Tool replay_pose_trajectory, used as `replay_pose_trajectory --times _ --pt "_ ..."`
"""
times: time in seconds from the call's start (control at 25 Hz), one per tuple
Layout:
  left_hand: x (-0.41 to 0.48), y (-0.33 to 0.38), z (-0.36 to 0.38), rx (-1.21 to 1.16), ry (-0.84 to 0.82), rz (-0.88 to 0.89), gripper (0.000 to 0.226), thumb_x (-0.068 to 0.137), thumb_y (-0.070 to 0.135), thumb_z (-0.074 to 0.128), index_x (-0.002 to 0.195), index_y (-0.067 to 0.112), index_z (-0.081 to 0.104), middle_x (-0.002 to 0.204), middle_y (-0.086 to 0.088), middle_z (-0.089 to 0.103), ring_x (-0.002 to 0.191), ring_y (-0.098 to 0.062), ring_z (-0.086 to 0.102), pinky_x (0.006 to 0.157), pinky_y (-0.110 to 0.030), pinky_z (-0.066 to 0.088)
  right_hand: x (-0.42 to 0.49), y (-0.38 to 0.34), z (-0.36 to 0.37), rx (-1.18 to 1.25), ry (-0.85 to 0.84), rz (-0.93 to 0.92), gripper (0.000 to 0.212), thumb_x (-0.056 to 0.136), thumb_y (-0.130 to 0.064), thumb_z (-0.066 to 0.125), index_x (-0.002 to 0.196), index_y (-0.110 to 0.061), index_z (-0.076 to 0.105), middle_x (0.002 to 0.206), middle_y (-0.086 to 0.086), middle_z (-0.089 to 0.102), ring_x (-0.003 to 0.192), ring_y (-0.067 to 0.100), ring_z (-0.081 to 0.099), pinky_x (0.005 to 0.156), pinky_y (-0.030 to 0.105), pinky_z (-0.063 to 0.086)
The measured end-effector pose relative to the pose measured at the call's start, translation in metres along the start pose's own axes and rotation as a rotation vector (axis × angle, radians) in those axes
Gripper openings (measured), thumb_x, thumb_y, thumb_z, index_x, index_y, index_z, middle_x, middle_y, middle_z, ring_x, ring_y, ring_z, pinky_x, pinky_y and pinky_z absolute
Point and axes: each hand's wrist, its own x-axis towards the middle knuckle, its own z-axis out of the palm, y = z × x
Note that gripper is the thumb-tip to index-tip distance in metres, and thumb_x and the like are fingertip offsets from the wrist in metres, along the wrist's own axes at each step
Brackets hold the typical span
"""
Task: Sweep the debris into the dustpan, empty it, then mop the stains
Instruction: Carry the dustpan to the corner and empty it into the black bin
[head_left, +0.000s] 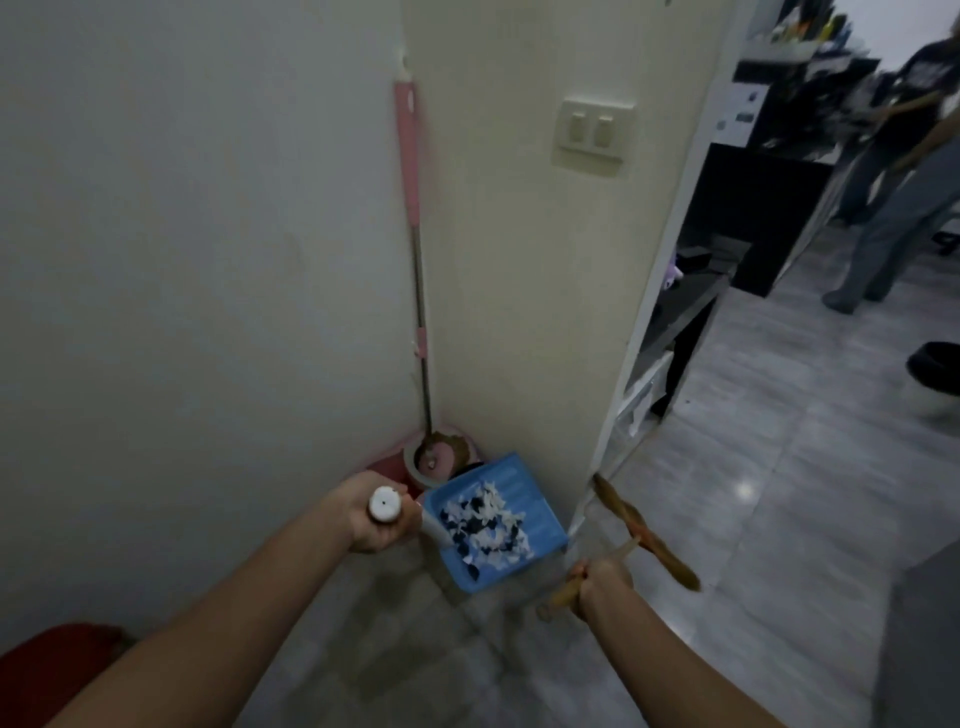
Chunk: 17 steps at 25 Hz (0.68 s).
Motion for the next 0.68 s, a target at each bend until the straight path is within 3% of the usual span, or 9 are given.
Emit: replay_pose_trajectory --times 0.16,0.32,0.4,0.52,0.6,0.68 --pt "-0.007 0.019 -0.005 0.031 0.021 0.082 0.026 0.1 0.012 0.036 0.09 -0.01 0.043 0.074 -0.013 0.042 0.025 -0.022 0.048 0.028 -0.021 0.044 -0.009 0.012 0.022 0.024 -0.044 0.012 0.04 0.099 -0.011 0.038 0.059 -0.006 0.035 0.055 0.008 0.037 0.05 0.019 0.03 0.078 0.032 0.05" --pt "0.013 0.037 0.005 0.191 0.02 0.139 0.019 0.099 0.009 0.035 0.091 -0.005 0.045 0.068 -0.011 0.047 0.032 -0.016 0.051 0.032 -0.017 0.045 -0.022 0.009 0.039 -0.049 -0.097 -0.046 0.026 0.098 -0.005 0.043 0.073 -0.001 0.051 0.063 0.006 0.05 0.059 0.024 0.044 0.093 0.034 0.049" --pt "0.027 0.045 0.009 0.324 0.042 0.159 0.01 0.1 0.009 0.036 0.103 0.001 0.042 0.08 -0.011 0.046 0.05 -0.016 0.05 0.033 -0.017 0.045 -0.024 0.012 0.041 -0.091 -0.244 -0.063 0.017 0.094 0.002 0.047 0.091 0.004 0.064 0.063 0.001 0.062 0.077 0.029 0.054 0.1 0.042 0.047" --pt "0.053 0.065 0.001 0.55 0.104 0.18 0.019 0.1 0.012 0.04 0.116 0.002 0.04 0.097 -0.014 0.049 0.063 -0.018 0.047 0.035 -0.019 0.048 -0.04 0.016 0.052 0.018 -0.18 -0.112 0.022 0.095 -0.002 0.047 0.106 -0.011 0.064 0.083 -0.008 0.068 0.103 0.024 0.059 0.102 0.043 0.047" --pt "0.064 0.072 -0.007 0.612 0.099 0.182 0.016 0.1 0.012 0.039 0.112 0.002 0.041 0.087 -0.014 0.049 0.06 -0.02 0.047 0.035 -0.019 0.047 -0.043 0.018 0.057 0.141 -0.059 -0.03 0.022 0.102 -0.009 0.034 0.104 -0.024 0.051 0.098 -0.004 0.055 0.086 0.02 0.053 0.105 0.04 0.043" --pt "0.069 0.074 -0.017 0.644 0.086 0.194 0.012 0.101 0.011 0.037 0.105 0.001 0.044 0.081 -0.014 0.05 0.059 -0.021 0.049 0.037 -0.02 0.048 -0.045 0.027 0.055 0.183 -0.012 -0.032 0.022 0.103 -0.009 0.03 0.088 -0.015 0.045 0.089 0.003 0.047 0.06 0.018 0.038 0.084 0.028 0.053"
